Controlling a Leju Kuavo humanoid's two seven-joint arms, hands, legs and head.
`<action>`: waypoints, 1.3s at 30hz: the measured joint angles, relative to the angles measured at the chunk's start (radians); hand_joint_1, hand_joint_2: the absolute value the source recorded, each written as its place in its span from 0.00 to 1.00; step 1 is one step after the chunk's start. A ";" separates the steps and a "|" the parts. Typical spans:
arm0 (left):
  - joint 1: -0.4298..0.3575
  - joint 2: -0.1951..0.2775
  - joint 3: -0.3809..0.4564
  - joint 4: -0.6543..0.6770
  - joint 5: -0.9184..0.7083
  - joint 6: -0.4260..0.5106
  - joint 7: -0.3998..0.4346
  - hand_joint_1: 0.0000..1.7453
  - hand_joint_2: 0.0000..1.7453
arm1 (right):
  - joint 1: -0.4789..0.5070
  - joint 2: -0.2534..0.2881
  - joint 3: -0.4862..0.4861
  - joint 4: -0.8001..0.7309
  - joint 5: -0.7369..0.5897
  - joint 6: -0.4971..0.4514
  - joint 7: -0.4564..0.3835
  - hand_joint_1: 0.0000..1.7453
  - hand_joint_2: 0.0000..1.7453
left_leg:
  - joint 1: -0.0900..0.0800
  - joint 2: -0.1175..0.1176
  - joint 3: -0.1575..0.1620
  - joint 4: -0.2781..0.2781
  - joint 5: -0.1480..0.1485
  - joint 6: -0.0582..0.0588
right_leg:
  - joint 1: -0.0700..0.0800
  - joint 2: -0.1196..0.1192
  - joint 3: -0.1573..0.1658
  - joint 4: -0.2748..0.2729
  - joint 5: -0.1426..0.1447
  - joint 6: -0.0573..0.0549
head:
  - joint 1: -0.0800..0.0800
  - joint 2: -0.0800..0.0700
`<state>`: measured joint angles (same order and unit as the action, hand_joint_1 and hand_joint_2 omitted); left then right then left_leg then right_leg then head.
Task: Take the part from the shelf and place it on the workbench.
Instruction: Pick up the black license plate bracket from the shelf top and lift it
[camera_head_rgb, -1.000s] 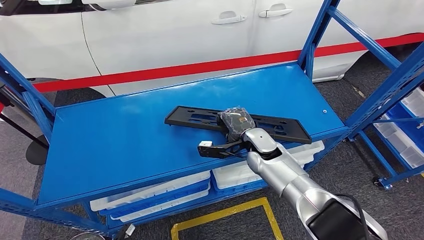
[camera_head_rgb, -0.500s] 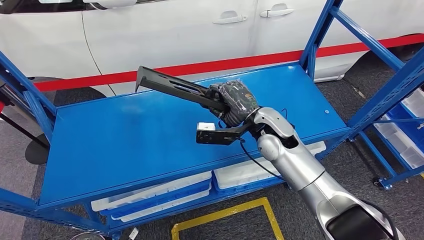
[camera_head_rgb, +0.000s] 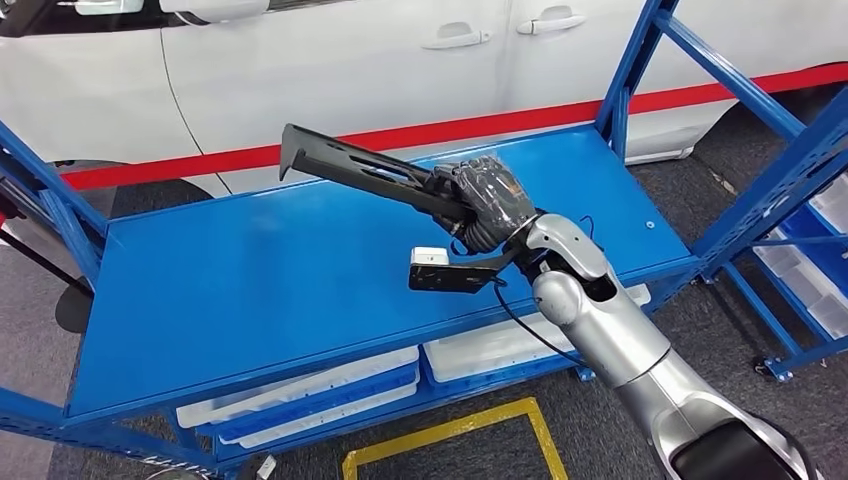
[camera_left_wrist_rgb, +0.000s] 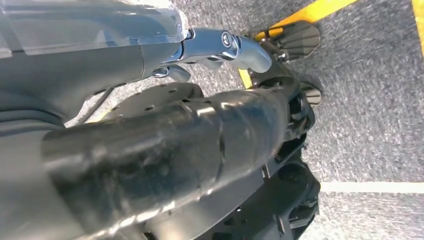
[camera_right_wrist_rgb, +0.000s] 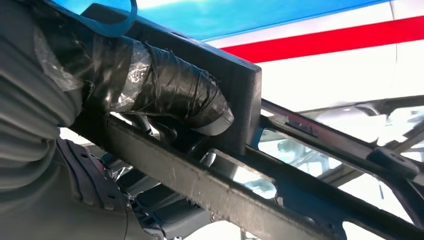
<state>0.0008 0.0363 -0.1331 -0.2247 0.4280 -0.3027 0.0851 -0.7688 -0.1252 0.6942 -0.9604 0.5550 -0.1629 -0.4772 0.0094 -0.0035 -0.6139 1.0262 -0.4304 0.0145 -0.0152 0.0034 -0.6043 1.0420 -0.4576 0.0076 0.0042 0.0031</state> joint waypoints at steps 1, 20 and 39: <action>0.000 0.000 0.000 0.000 0.000 0.000 0.000 0.00 0.00 | 0.000 0.000 0.000 -0.002 0.000 0.000 0.000 0.97 1.00 | 0.001 0.000 -0.002 0.005 -0.004 -0.007 | -0.001 0.000 0.001 -0.004 0.001 -0.006 | 0.000 0.000; 0.000 0.004 -0.013 0.000 -0.009 -0.013 -0.006 0.00 0.00 | 0.006 -0.008 -0.001 -0.009 -0.010 0.003 -0.031 0.97 1.00 | 0.001 0.005 0.001 -0.022 0.023 0.033 | 0.006 0.002 -0.044 0.114 -0.092 0.004 | 0.001 0.000; -0.001 0.022 -0.049 0.003 -0.041 -0.032 -0.042 0.00 0.00 | 0.078 -0.058 -0.010 -0.194 -0.107 0.110 -0.132 0.97 1.00 | 0.006 0.003 -0.145 0.292 -0.143 -0.031 | 0.007 -0.004 -0.017 -0.003 0.016 -0.046 | 0.000 0.000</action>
<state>0.0001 0.0582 -0.1825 -0.2213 0.3873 -0.3349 0.0429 -0.6905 -0.1830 0.6839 -1.1542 0.4479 -0.0529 -0.6097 0.0149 -0.0009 -0.7588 1.3181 -0.5735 -0.0160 -0.0082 -0.0002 -0.6215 1.0395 -0.4414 -0.0384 0.0041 0.0030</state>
